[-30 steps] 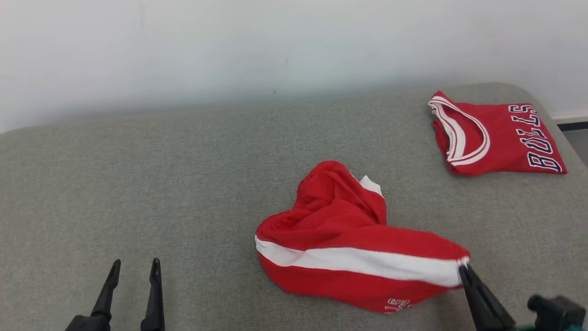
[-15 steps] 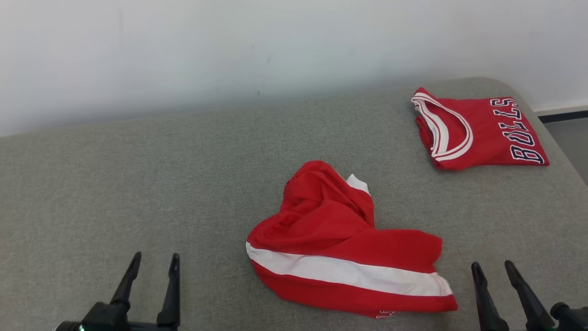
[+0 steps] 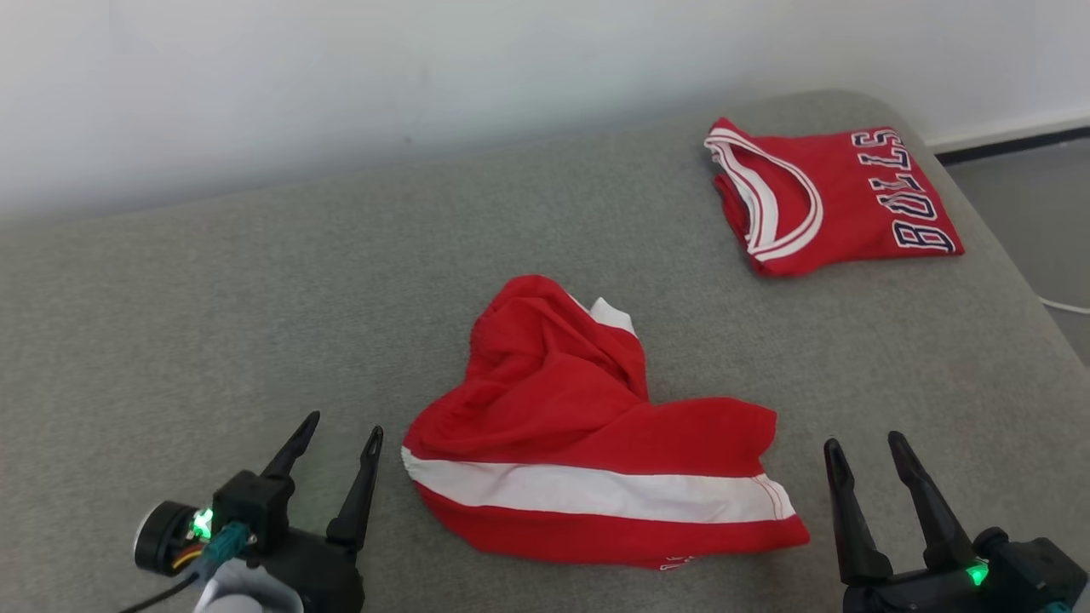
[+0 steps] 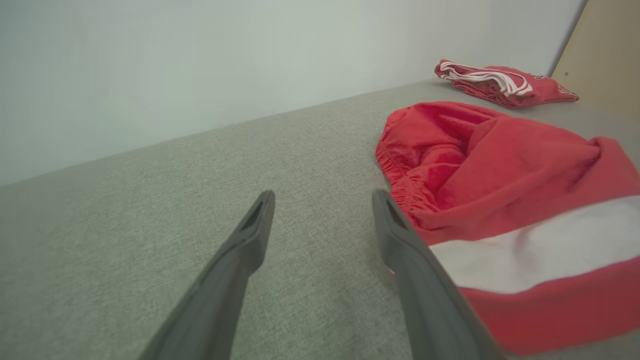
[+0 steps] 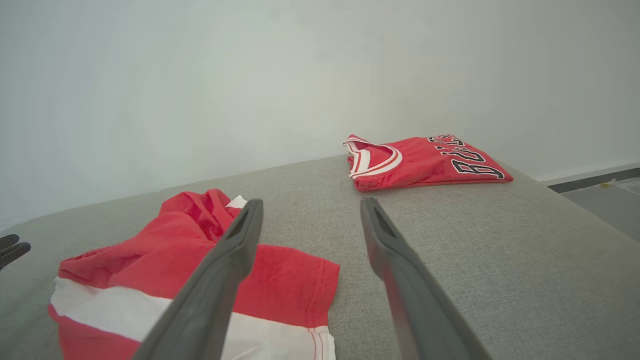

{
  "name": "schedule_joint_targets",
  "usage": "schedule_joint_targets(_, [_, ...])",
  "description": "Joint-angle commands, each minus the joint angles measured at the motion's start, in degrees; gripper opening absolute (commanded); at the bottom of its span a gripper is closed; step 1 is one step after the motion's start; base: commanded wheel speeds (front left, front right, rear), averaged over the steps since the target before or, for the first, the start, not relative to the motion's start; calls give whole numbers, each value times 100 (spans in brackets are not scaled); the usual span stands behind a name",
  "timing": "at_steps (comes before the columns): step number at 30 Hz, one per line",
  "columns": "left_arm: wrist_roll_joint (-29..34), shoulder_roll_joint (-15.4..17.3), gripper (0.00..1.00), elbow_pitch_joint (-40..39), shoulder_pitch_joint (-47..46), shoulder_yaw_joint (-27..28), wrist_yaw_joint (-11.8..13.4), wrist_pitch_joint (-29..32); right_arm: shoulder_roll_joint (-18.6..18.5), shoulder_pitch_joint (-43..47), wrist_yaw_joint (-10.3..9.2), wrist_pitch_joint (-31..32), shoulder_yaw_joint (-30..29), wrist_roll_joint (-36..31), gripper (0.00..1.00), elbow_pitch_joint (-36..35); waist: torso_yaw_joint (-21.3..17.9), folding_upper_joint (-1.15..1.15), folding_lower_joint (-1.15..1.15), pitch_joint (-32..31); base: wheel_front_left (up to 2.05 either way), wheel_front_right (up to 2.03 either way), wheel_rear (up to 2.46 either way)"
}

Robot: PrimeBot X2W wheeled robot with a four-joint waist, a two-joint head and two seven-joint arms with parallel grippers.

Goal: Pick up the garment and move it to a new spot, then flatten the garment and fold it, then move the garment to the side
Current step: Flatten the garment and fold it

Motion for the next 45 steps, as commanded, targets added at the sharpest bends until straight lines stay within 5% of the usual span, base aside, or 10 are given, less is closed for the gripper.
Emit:
schedule_joint_targets(1, [-80, 67, 100, 125, -181, -128, 8, -17, 44, -66, -16, -48, 22, -55, 100, 33, -195, 0, 0, 192, 0, 0, 0])
schedule_joint_targets(12, [-428, 302, 100, 931, -759, -1310, 8, -17, 133, -174, -16, -133, -49, -134, 100, 186, -317, 0, 0, 296, 0, 0, 0])
schedule_joint_targets(26, [-701, 301, 100, 805, -685, -1936, 7, -17, 132, -213, -16, -150, -58, -145, 100, 189, -210, 0, 0, 256, 0, 0, 0])
schedule_joint_targets(27, [-765, 289, 84, 859, -698, -1903, 7, -17, 123, -222, -16, -151, -49, -146, 100, 182, -211, 0, 0, 253, 0, 0, 0])
schedule_joint_targets(29, [-858, 280, 7, 925, -735, -1896, 7, -17, 101, -230, -16, -151, -39, -149, 100, 170, -216, 0, 0, 241, 0, 0, 0])
schedule_joint_targets(36, [-965, 299, 0, 838, -788, -1569, 16, -17, 69, -168, -16, -149, -116, -181, 100, 117, -111, 0, 0, 165, 0, 0, 0])
schedule_joint_targets(45, [-630, 264, 0, 95, -41, -529, 430, -17, 18, -94, -16, -150, -45, -215, 100, 150, 541, 0, 0, -91, 0, 0, 0])
